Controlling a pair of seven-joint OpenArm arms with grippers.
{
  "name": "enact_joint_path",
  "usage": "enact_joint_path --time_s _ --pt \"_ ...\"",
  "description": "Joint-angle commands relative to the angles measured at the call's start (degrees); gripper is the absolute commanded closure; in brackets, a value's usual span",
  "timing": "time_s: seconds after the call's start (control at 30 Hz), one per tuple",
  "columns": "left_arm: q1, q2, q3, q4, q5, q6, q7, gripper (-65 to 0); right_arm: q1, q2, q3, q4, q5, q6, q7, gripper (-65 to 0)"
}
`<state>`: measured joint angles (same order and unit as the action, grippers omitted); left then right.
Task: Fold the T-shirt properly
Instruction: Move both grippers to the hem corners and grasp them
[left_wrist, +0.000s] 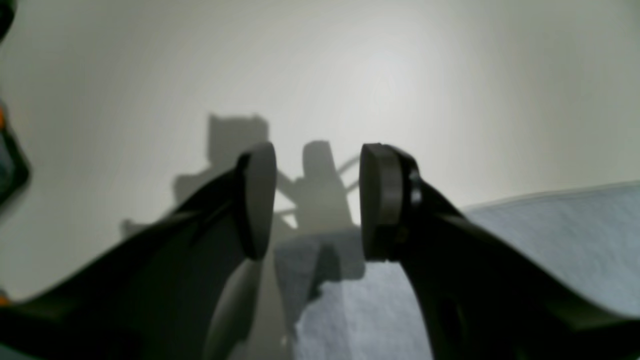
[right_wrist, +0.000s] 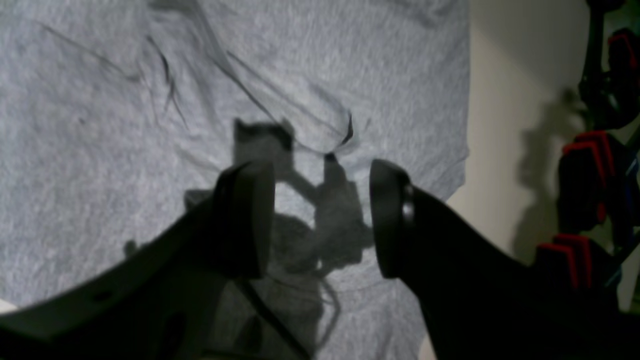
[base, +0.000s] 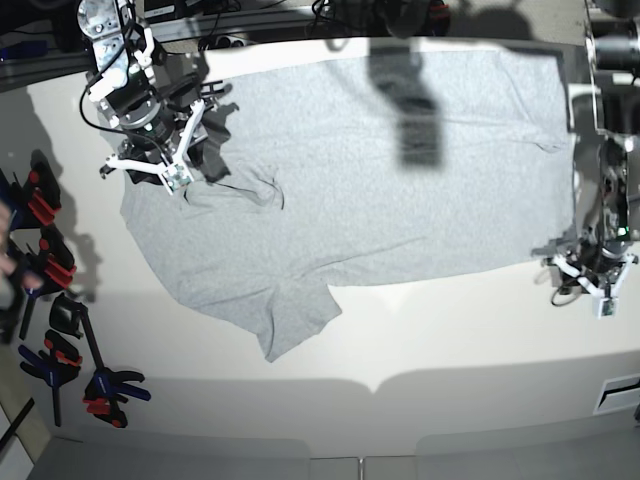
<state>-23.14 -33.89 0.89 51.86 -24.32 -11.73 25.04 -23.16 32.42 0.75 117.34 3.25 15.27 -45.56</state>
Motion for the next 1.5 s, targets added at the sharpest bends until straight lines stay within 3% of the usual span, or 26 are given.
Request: enact_joint_path --time_s 0.0,0.03,0.17,0.4,0.43,0.5,0.57,0.63,0.87,0.93,1.03,1.27,1.37,1.47 --pt "-3.02 -1.40 -0.48 -2.82 -0.74 0.22 -1.22 -25.7 0.26 0.72 0.42 1.36 0.04 -0.28 0.87 -29.1" --pt "-4.66 -1.49 -0.48 -6.58 -2.58 -0.02 -0.42 -25.7 0.28 0.72 0.42 1.51 0.09 -0.28 0.90 -29.1" --pt "-8.57 -1.38 -0.48 -17.64 -8.44 -6.40 0.57 -25.7 0.26 0.72 0.39 1.60 0.44 -0.28 0.94 -29.1" --pt "-7.21 -1.36 -0.48 -23.04 -7.23 -8.39 1.09 -25.6 0.26 0.72 0.39 1.60 0.44 -0.28 0.87 -29.1" --pt "-6.78 -1.38 -0.48 -23.02 -7.34 -8.98 2.51 -25.6 0.26 0.72 0.39 1.60 0.42 -0.28 0.85 -29.1" --pt "-6.36 -1.33 -0.48 -23.02 -7.87 -13.44 7.58 -25.6 0.26 0.72 0.39 1.60 0.44 -0.28 0.94 -29.1" --pt "-5.86 -1.36 -0.48 -23.02 -11.04 -18.05 13.94 -25.6 0.26 0.72 0.39 1.60 0.42 -0.28 0.96 -29.1" --pt "-5.38 -1.36 -0.48 -22.95 -14.51 -20.76 16.87 -25.6 0.28 0.72 0.39 1.60 0.42 -0.28 1.01 -29.1" --pt "-5.49 -1.36 -0.48 -22.84 -19.34 -21.35 16.09 -23.4 0.31 0.72 0.39 1.57 0.44 -0.31 4.39 -29.1" --pt "-5.42 -1.33 -0.48 -22.84 -19.28 -21.35 12.79 -16.2 1.11 0.70 0.39 1.53 1.64 -0.31 5.35 -29.1" --pt "-5.46 -1.36 -0.48 -22.84 -19.28 -21.35 9.03 0.0 5.62 0.22 0.39 0.52 7.08 -0.31 2.67 -29.0" --pt "-5.42 -0.74 -0.48 -22.86 -19.28 -21.35 9.86 0.0 24.74 -5.22 0.39 -11.08 9.40 -0.24 2.47 -29.0" --pt "-5.42 -0.39 -0.48 -22.86 -19.30 -21.35 9.77 0.0 34.95 -8.50 0.39 -22.25 9.20 0.42 2.75 -29.0" --pt "-5.42 -0.13 -0.48 -22.86 -19.30 -21.35 9.64 0.0 45.11 -11.15 0.39 -37.44 7.32 3.17 6.14 -29.0"
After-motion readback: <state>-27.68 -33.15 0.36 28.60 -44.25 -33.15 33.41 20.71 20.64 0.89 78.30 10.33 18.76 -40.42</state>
